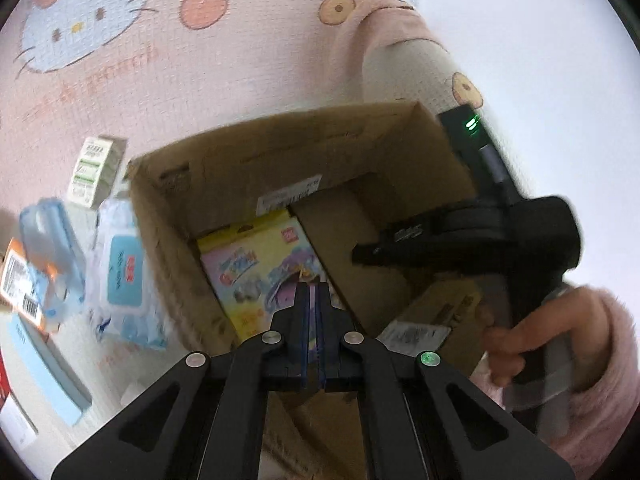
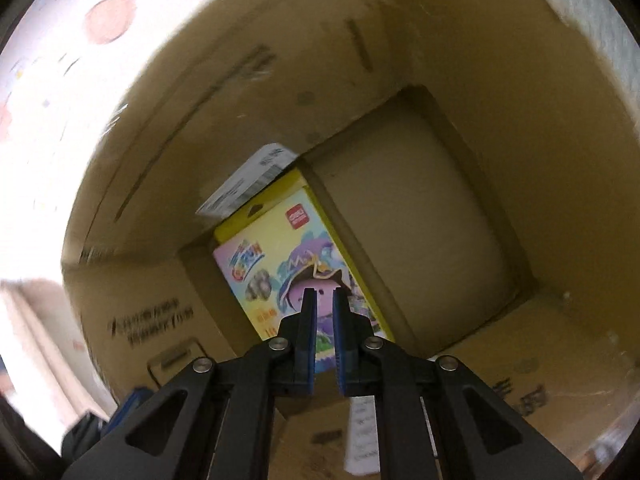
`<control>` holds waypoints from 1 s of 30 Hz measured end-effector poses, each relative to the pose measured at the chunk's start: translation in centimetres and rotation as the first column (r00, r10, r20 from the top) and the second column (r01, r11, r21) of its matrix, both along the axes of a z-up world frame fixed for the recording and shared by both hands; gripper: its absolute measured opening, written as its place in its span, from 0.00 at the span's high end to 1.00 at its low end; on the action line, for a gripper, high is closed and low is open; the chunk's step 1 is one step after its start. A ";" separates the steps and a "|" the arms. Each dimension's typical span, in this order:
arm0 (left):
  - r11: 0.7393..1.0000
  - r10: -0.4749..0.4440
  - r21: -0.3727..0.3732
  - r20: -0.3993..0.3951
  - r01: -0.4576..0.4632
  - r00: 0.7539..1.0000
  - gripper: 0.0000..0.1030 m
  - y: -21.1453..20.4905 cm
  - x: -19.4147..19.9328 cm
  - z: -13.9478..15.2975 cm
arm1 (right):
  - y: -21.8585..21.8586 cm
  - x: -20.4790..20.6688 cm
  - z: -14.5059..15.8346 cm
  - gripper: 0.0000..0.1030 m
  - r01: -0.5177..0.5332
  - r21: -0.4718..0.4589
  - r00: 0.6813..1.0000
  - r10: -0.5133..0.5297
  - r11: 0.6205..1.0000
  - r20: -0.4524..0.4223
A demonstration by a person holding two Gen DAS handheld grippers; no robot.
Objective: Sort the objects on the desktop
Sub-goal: 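Release the crayon box inside the carton, then withdraw both grippers up out of the carton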
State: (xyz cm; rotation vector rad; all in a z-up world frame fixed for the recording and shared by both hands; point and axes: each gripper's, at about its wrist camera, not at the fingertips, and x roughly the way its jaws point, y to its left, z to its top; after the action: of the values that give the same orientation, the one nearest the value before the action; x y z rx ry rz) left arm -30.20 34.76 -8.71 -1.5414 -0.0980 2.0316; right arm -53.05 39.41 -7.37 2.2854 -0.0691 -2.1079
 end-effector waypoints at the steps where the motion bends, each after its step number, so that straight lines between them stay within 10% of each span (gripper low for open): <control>1: 1.000 0.007 -0.012 0.026 -0.006 1.000 0.97 0.3 -0.7 -0.3 | 0.1 -0.2 -0.5 0.94 0.024 0.010 1.000 -0.024 1.000 0.013; 5: 0.998 0.052 -0.031 0.221 -0.046 0.974 0.98 1.8 -3.9 -2.8 | 0.5 -0.9 -2.3 0.94 0.078 0.053 0.996 -0.080 0.996 0.027; 19: 0.963 -0.038 -0.248 0.266 0.106 0.963 0.97 5.9 -5.8 -8.2 | 5.3 -0.5 -8.7 0.94 0.422 -0.048 0.897 -0.410 0.905 0.166; 30: 0.930 -0.037 -0.340 0.299 0.142 0.954 0.73 6.7 -5.6 -10.1 | 1.1 0.2 -8.4 0.90 0.282 -0.061 0.953 -0.273 0.957 0.131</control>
State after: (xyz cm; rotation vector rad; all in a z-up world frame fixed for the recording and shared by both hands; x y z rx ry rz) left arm -35.76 41.47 -18.81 -2.0232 0.2431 1.8088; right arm -52.82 40.50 -15.82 2.4792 -0.4966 -2.0346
